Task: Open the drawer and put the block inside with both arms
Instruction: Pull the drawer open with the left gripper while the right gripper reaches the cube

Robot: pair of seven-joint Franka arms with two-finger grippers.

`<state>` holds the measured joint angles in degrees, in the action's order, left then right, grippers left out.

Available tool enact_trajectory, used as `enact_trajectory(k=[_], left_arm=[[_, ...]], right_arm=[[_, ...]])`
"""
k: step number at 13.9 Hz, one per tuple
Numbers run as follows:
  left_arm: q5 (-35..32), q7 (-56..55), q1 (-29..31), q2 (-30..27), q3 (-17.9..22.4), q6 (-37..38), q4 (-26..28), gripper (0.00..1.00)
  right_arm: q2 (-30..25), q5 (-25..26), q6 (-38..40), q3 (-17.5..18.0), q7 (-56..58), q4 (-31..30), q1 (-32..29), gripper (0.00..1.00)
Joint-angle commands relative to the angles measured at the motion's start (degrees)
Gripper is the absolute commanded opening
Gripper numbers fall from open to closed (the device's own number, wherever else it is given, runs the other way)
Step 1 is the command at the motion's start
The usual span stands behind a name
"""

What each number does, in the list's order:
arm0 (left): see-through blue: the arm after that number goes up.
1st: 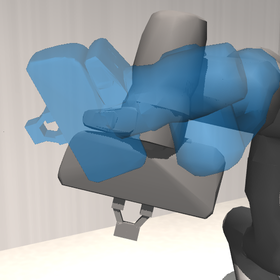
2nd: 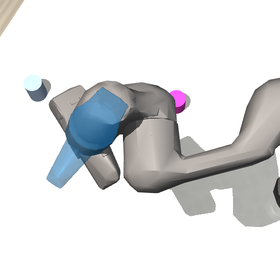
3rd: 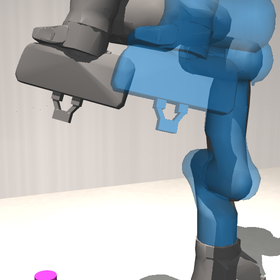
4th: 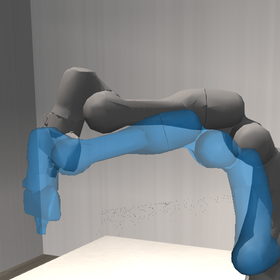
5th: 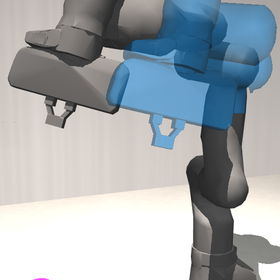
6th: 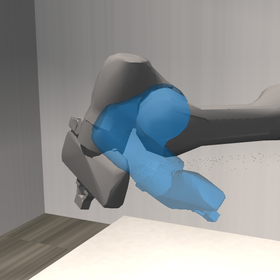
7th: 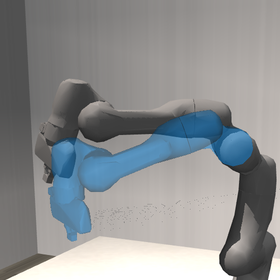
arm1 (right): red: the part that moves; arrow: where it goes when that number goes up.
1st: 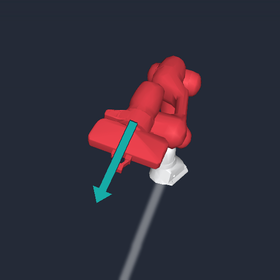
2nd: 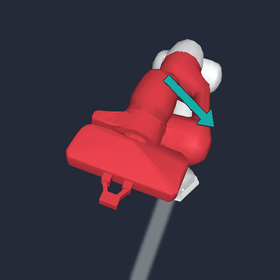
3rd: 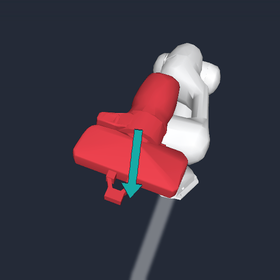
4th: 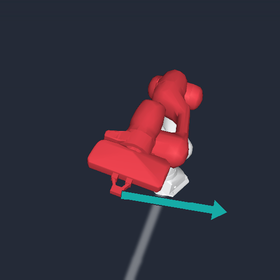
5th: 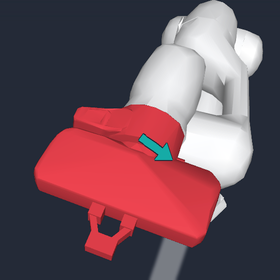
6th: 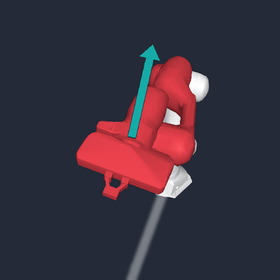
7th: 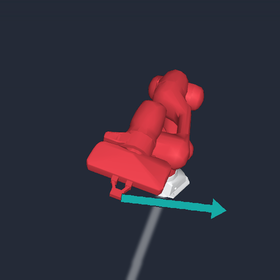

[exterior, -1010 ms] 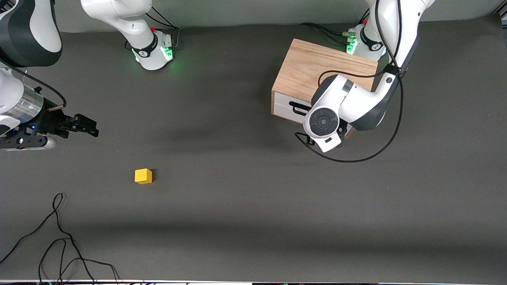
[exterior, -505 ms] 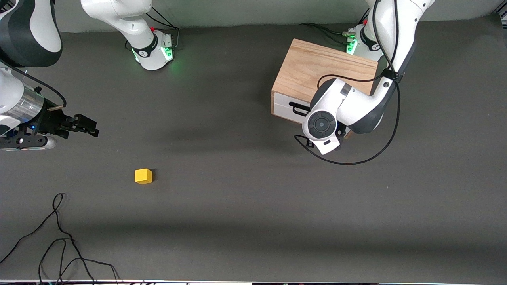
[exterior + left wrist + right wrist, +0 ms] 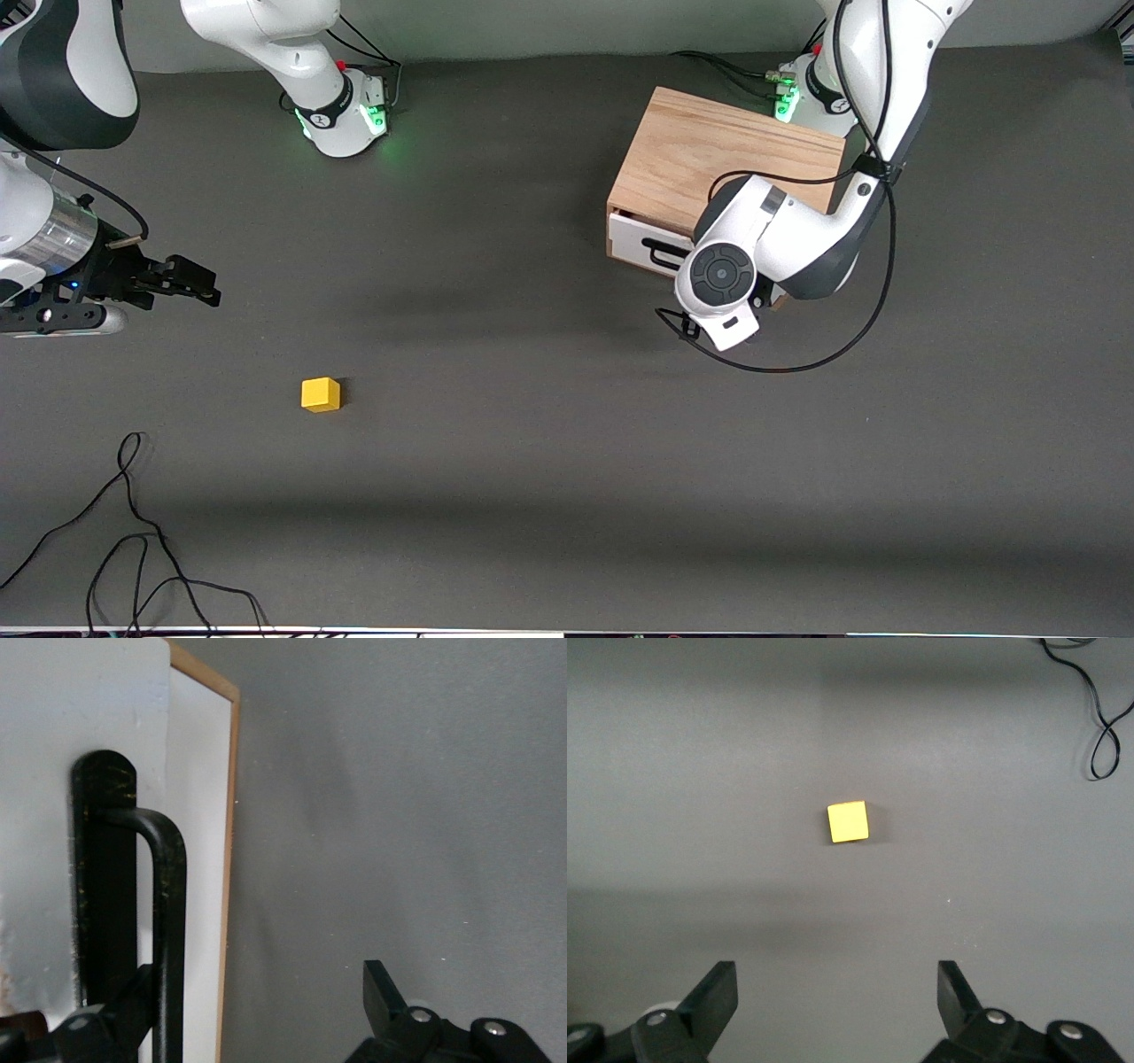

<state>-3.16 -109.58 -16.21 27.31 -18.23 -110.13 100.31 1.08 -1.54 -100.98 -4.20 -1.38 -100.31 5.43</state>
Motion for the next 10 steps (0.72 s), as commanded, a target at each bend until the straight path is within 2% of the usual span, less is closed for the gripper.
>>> enact_trajectory(k=[1, 3, 10], left_arm=[[-2.82, -0.64, -0.49, 6.59, 0.12, -2.01, -8.61, 1.0], [-3.78, -0.72, -0.57, 9.33, 0.12, -2.01, -12.93, 1.0], [-5.72, -0.63, -0.58, 11.79, 0.04, -2.63, -19.26, 1.0]], right_arm=[[0.76, -0.31, 0.26, -0.11, -1.17, 1.43, 0.37, 1.0], [0.76, -0.31, 0.26, -0.11, -1.17, 1.43, 0.37, 1.0], [0.76, -0.31, 0.26, -0.11, -1.17, 1.34, 0.37, 1.0]])
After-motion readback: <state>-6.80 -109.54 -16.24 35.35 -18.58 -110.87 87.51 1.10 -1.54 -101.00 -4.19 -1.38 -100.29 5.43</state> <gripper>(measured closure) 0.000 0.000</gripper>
